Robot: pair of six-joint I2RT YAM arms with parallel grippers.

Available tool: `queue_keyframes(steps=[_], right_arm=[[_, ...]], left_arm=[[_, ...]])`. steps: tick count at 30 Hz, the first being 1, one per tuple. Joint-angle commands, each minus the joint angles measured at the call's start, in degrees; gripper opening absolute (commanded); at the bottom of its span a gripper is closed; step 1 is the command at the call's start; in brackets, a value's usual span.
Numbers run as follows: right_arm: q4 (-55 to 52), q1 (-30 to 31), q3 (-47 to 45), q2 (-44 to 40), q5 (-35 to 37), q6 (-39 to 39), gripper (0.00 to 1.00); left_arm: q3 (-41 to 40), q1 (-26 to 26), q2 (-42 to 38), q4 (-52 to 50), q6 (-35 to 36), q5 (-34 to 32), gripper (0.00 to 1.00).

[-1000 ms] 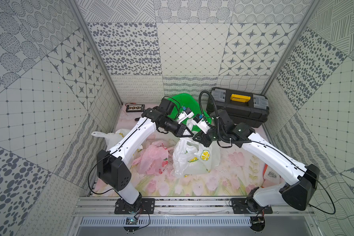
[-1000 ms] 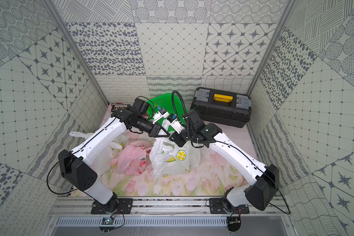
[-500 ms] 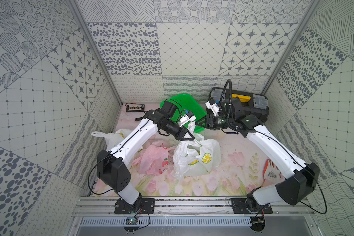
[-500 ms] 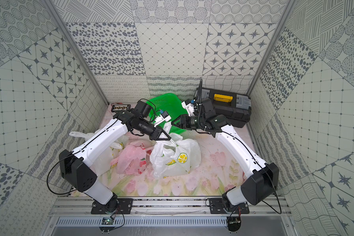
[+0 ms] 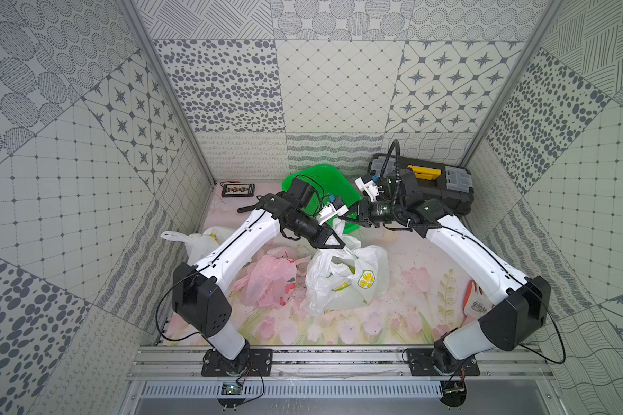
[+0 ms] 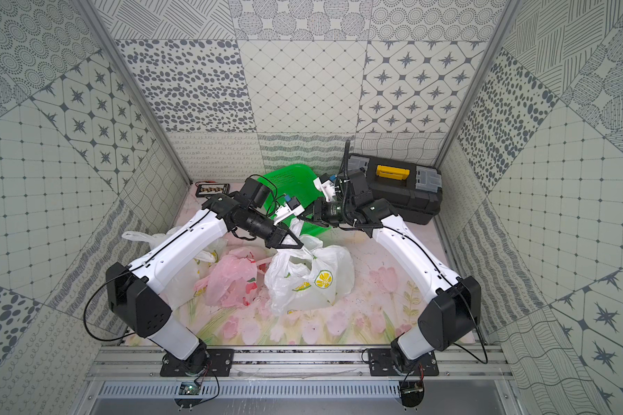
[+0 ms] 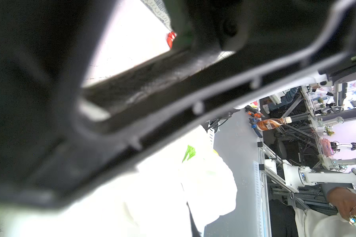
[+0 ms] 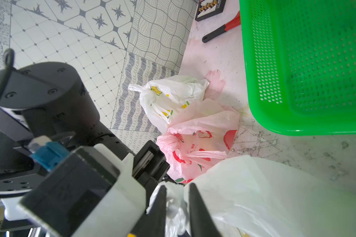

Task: Place the pears into plastic bags & tie knots
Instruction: Tie the plastic bag at the center of the board.

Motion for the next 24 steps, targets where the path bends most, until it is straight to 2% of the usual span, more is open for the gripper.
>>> queue_keyframes(steps=[1,2,5,13,18,21,24], right_arm=[[2.7,-0.6,0.8,-0.8,0.8,-0.8,0.03],[3.1,-1.1,0.1,-1.4,1.1,-0.7,0.00],[4.8,-2.4,-1.7,-3.3,0.8,0.0,0.00],[2.6,-2.5,-2.7,-5.8,2.1,-2.5,0.00],[0.9,-2.0,-5.4,-10.5,1.9,-6.4,0.00],[0.6,1.9,-9.5,-14.7,1.4,-10.8,0.00],[0.7,10.2,-14.6,-17.6,4.0,-17.1,0.00]], left_arm=[[0.5,-0.2,-0.3,-2.5,1.9,-2.5,0.10],[0.0,0.1,-0.5,-2.8,1.6,-3.0,0.19],[-1.3,0.6,-0.9,-3.5,1.8,-2.5,0.22],[-2.3,2.0,-1.8,-4.3,2.3,-2.3,0.08],[-3.4,4.4,-2.7,-1.1,-1.6,-3.5,0.01],[-4.7,5.7,-2.5,3.0,-6.7,-4.8,0.00],[-5.2,6.0,-1.3,6.7,-11.6,-5.0,0.00]])
